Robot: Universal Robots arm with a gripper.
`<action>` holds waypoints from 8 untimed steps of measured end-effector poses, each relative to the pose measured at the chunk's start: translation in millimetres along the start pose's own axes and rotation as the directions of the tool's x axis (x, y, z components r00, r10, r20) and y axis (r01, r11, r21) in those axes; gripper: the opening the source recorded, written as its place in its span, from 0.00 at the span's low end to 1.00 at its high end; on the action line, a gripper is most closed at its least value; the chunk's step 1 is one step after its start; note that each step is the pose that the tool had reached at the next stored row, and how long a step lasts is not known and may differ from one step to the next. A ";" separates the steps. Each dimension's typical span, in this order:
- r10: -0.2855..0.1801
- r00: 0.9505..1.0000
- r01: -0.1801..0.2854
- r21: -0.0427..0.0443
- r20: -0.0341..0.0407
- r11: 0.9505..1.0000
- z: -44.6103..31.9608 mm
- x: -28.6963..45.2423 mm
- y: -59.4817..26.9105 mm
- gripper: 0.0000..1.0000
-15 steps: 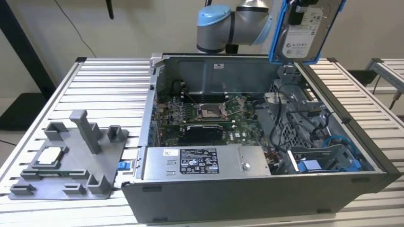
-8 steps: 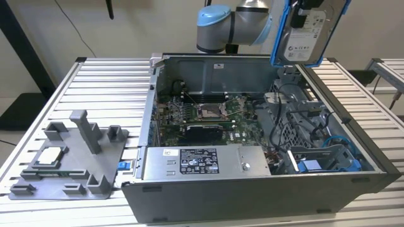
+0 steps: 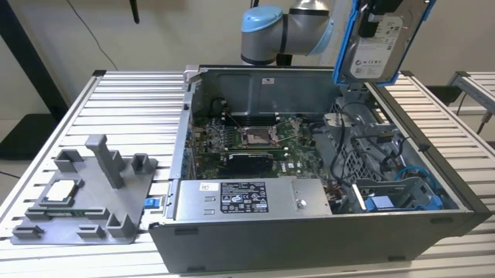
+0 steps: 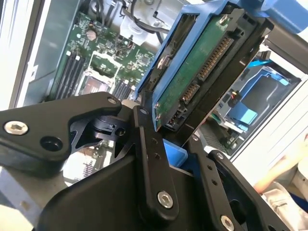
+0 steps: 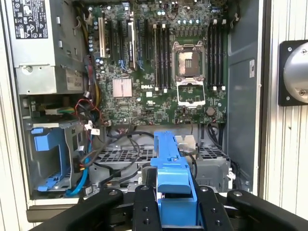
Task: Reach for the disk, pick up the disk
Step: 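Pick up the disk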
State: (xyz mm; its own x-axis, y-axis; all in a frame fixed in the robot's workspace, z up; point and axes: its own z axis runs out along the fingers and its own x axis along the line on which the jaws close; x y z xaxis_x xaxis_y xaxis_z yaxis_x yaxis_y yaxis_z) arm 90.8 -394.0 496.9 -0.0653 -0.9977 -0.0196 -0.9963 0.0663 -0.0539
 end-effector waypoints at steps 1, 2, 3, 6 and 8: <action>0.000 1.000 0.000 0.000 0.000 1.000 0.1 1.8 -0.1 0.00; 0.001 1.000 -0.001 0.000 0.000 1.000 0.2 3.9 -0.2 0.00; 0.001 1.000 -0.001 0.000 0.000 1.000 0.4 5.9 -0.3 0.00; 0.002 1.000 -0.002 0.000 0.000 1.000 0.8 11.7 -0.7 0.00; 0.002 1.000 -0.002 -0.001 0.000 1.000 1.0 15.3 -0.9 0.00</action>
State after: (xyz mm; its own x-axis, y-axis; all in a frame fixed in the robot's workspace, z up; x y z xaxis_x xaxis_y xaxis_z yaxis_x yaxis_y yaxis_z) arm 90.7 -409.3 495.6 -0.0673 -0.9975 -0.0196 -0.9962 0.0683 -0.0532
